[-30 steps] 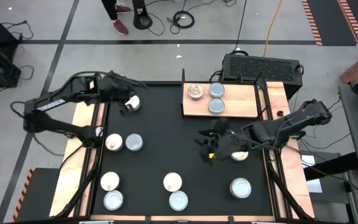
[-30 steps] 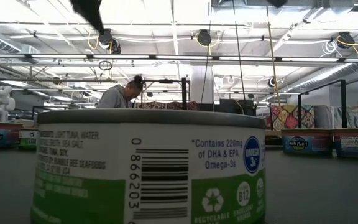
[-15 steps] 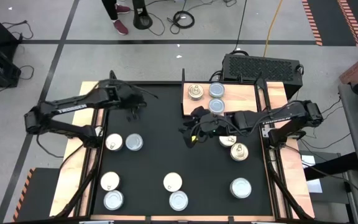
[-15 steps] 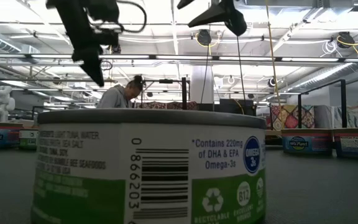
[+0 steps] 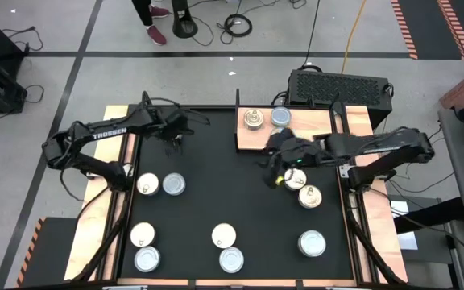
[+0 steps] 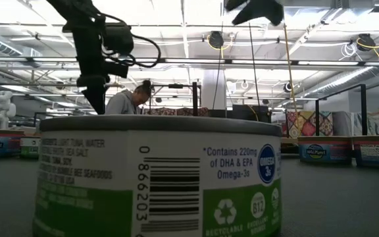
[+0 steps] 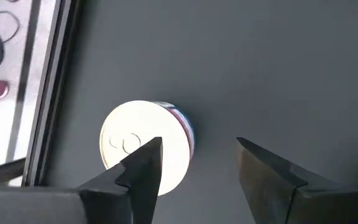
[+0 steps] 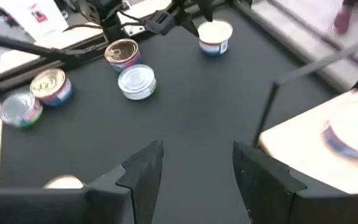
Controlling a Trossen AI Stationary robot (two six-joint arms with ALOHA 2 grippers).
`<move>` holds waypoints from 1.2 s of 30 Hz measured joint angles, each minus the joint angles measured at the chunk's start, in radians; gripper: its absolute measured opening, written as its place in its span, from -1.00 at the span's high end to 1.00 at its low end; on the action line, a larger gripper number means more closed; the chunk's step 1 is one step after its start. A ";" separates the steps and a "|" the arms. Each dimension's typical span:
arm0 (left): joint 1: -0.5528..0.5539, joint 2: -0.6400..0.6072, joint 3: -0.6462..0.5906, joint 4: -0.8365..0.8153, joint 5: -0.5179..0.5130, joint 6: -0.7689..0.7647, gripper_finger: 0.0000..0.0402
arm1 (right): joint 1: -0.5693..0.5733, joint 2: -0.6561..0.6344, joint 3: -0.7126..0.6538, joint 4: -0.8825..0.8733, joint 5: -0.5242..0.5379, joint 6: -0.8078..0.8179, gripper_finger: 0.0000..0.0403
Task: Stack canned seafood by type on shelf
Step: Stack the blue pink tuna can on top of the other blue pink tuna can on the shelf
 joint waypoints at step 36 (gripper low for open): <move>0.076 -0.028 -0.324 0.330 -0.079 0.239 0.05 | -0.210 -0.232 0.000 -0.166 0.127 -0.115 0.07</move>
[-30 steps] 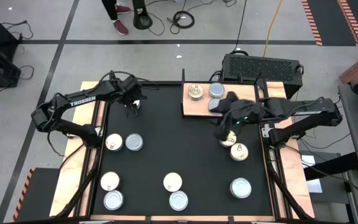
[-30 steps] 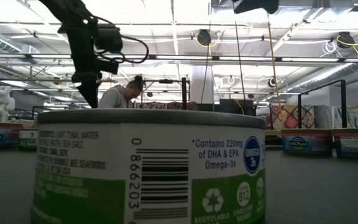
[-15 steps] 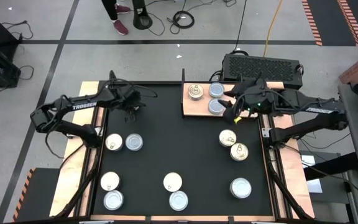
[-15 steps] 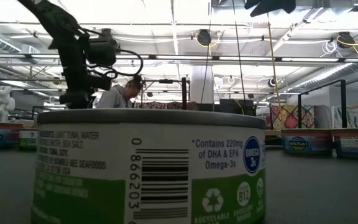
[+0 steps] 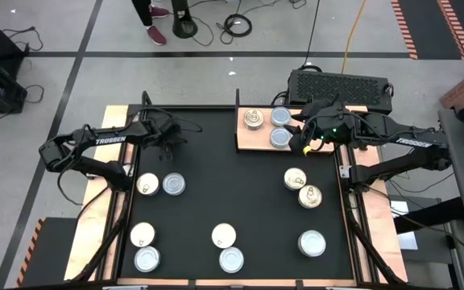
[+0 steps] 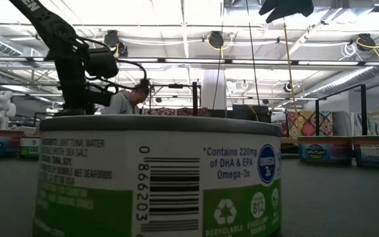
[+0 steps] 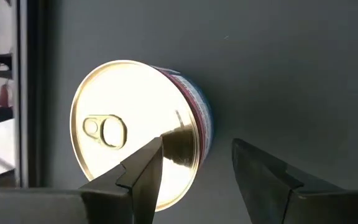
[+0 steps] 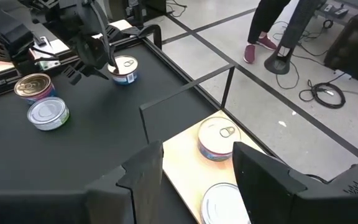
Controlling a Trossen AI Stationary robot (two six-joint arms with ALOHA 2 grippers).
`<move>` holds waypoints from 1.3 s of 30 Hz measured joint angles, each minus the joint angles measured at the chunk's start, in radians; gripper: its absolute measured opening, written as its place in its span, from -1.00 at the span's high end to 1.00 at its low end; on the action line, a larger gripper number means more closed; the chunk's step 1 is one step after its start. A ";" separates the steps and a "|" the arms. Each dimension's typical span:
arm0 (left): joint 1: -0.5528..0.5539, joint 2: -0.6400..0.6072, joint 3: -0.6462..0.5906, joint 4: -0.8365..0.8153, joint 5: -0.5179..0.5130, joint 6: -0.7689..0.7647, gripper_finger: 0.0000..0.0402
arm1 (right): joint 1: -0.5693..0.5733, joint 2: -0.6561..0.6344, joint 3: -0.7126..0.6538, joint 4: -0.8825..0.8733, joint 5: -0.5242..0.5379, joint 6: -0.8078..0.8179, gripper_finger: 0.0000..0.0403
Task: Stack canned seafood by type on shelf
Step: Stack the blue pink tuna can on top of the other blue pink tuna can on the shelf
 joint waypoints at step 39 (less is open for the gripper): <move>-0.416 -0.031 0.376 -0.044 -0.114 -0.030 1.00 | 0.000 -0.005 0.000 -0.003 0.000 -0.016 0.07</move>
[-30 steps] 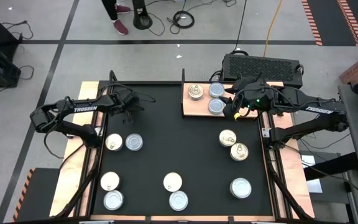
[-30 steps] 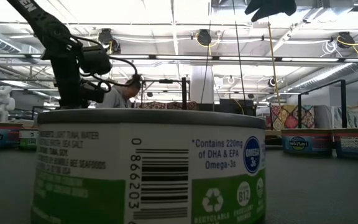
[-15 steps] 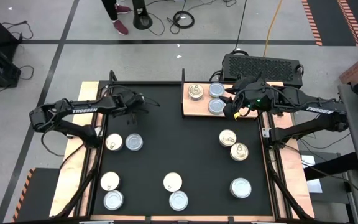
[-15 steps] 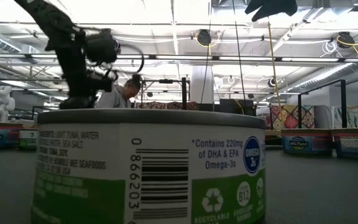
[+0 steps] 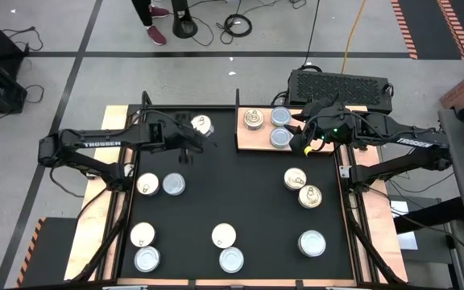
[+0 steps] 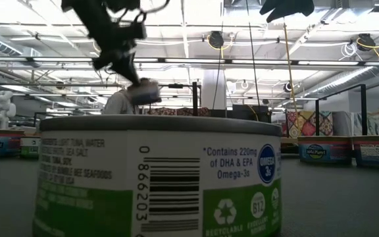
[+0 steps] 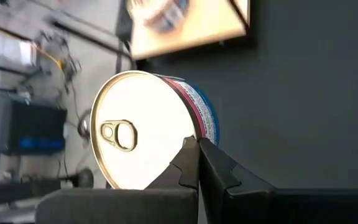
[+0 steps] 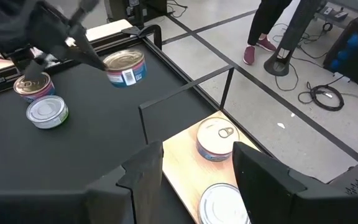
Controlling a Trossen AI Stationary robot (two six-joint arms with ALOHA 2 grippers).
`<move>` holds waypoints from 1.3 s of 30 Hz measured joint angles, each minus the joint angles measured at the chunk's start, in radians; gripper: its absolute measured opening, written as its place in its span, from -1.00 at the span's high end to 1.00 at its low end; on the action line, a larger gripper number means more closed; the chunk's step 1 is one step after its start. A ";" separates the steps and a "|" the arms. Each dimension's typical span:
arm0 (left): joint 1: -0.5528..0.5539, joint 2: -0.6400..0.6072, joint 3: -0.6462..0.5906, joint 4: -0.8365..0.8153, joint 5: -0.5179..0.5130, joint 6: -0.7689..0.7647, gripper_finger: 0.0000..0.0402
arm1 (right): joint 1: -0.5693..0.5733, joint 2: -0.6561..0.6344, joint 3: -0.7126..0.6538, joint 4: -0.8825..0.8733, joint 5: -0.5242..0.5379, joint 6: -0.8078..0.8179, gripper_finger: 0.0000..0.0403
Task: Stack canned seafood by type on shelf
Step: Stack the blue pink tuna can on top of the other blue pink tuna can on the shelf
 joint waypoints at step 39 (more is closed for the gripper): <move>0.171 0.403 0.091 0.458 0.147 0.396 1.00 | 0.009 0.000 0.000 0.016 -0.079 0.074 0.07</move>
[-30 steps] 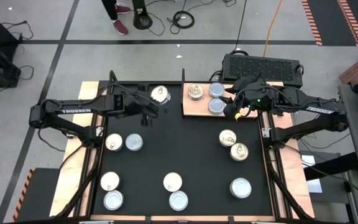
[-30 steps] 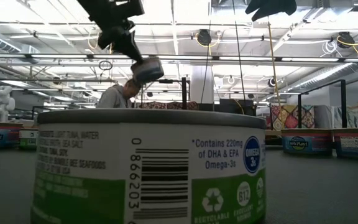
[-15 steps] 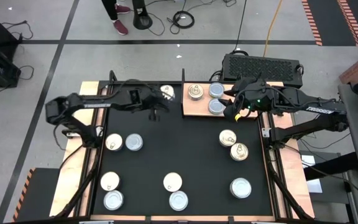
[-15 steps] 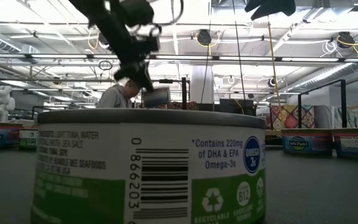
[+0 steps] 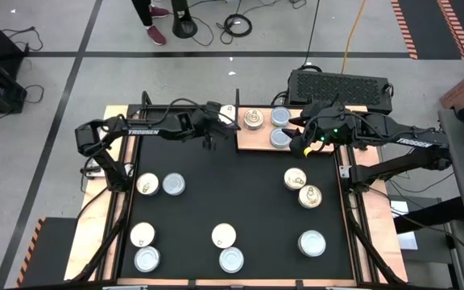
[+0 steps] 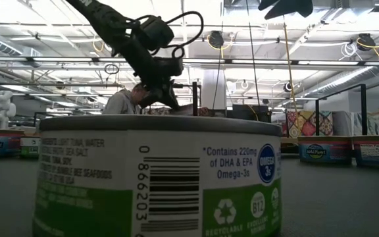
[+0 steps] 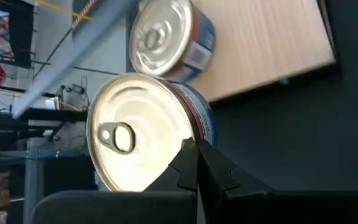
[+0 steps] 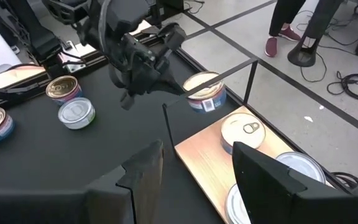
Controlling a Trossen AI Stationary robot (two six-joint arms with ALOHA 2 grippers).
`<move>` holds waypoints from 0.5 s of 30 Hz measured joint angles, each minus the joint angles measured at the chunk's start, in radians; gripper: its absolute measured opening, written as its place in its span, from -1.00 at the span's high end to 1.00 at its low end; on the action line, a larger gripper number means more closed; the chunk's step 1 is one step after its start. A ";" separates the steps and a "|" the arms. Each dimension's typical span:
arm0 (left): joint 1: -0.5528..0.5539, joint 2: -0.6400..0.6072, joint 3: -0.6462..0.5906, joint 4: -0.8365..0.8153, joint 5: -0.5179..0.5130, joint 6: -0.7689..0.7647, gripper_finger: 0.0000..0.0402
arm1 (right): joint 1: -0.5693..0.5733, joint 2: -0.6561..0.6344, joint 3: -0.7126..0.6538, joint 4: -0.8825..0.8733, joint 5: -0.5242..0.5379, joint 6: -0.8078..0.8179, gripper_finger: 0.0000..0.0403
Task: Stack canned seafood by type on shelf
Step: Stack the blue pink tuna can on top of the other blue pink tuna can on the shelf
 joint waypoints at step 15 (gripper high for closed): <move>0.018 0.147 0.165 0.036 0.064 0.060 1.00 | 0.000 0.000 0.000 0.021 0.003 -0.002 0.07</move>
